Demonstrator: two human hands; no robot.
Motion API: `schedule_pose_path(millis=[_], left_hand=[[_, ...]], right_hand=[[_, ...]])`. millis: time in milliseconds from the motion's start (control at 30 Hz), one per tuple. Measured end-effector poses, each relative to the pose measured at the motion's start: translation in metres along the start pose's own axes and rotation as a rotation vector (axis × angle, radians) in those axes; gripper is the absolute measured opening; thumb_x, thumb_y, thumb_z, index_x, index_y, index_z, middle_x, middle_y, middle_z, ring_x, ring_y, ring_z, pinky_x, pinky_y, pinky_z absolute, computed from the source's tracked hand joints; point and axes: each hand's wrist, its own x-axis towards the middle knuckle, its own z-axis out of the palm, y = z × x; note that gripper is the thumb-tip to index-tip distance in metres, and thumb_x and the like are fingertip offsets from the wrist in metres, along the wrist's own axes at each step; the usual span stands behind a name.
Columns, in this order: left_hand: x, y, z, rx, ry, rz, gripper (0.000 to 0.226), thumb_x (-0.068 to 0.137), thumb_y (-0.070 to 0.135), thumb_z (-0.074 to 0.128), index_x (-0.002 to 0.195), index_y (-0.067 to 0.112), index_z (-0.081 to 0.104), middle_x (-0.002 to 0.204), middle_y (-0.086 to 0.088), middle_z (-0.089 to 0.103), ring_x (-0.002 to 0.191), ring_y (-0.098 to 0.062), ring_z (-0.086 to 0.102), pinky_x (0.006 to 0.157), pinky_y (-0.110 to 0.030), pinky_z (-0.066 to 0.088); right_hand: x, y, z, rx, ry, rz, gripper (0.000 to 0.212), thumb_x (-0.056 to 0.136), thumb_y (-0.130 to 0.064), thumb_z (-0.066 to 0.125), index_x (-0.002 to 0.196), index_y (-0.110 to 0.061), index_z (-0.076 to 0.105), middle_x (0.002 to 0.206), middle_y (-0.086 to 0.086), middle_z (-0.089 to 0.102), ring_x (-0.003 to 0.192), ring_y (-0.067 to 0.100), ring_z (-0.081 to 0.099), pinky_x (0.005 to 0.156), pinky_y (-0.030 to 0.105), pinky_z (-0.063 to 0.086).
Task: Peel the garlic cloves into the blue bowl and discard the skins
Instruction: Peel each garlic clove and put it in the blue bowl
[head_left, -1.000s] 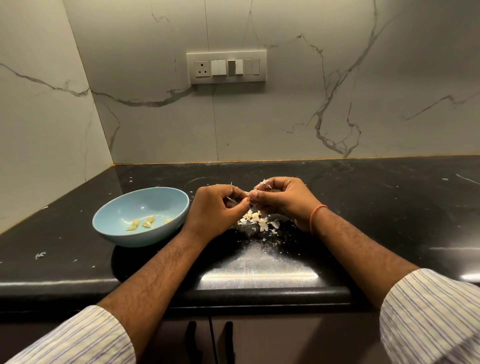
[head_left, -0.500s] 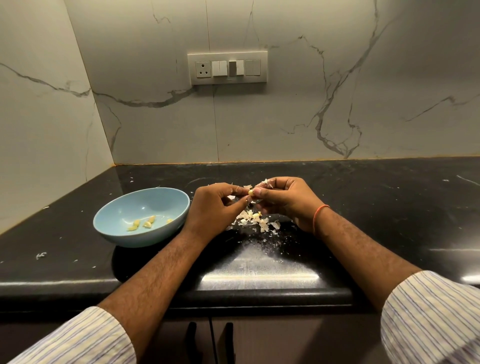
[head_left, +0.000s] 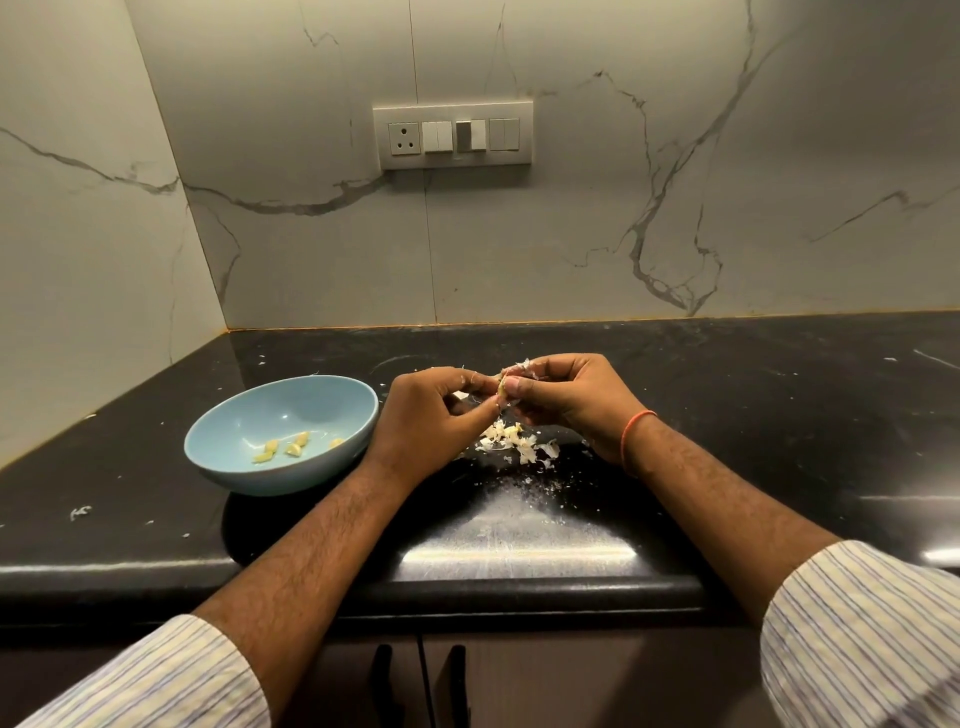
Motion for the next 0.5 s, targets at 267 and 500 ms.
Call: schedule_pose_path(millis=[267, 500], left_hand=[[0.0004, -0.0016, -0.0002, 0.051, 0.007, 0.008, 0.016, 0.090, 0.021, 0.085, 0.105, 0.017, 0.084, 0.078, 0.008, 0.078, 0.061, -0.014, 0.071, 0.060, -0.034, 0.062], [-0.0001, -0.0010, -0.0003, 0.041, -0.014, -0.046, 0.005, 0.092, 0.020, 0.080, 0.092, 0.025, 0.078, 0.064, 0.004, 0.072, 0.055, -0.020, 0.065, 0.055, -0.031, 0.058]], right_hand=[[-0.0020, -0.0007, -0.0007, -0.053, -0.029, -0.025, 0.029, 0.090, -0.004, 0.078, 0.118, 0.001, 0.076, 0.104, 0.021, 0.079, 0.082, 0.020, 0.075, 0.073, 0.028, 0.063], [-0.0019, 0.0004, -0.0008, -0.081, -0.098, -0.017, 0.029, 0.091, -0.007, 0.078, 0.119, -0.002, 0.077, 0.105, 0.021, 0.078, 0.088, 0.022, 0.074, 0.080, 0.030, 0.064]])
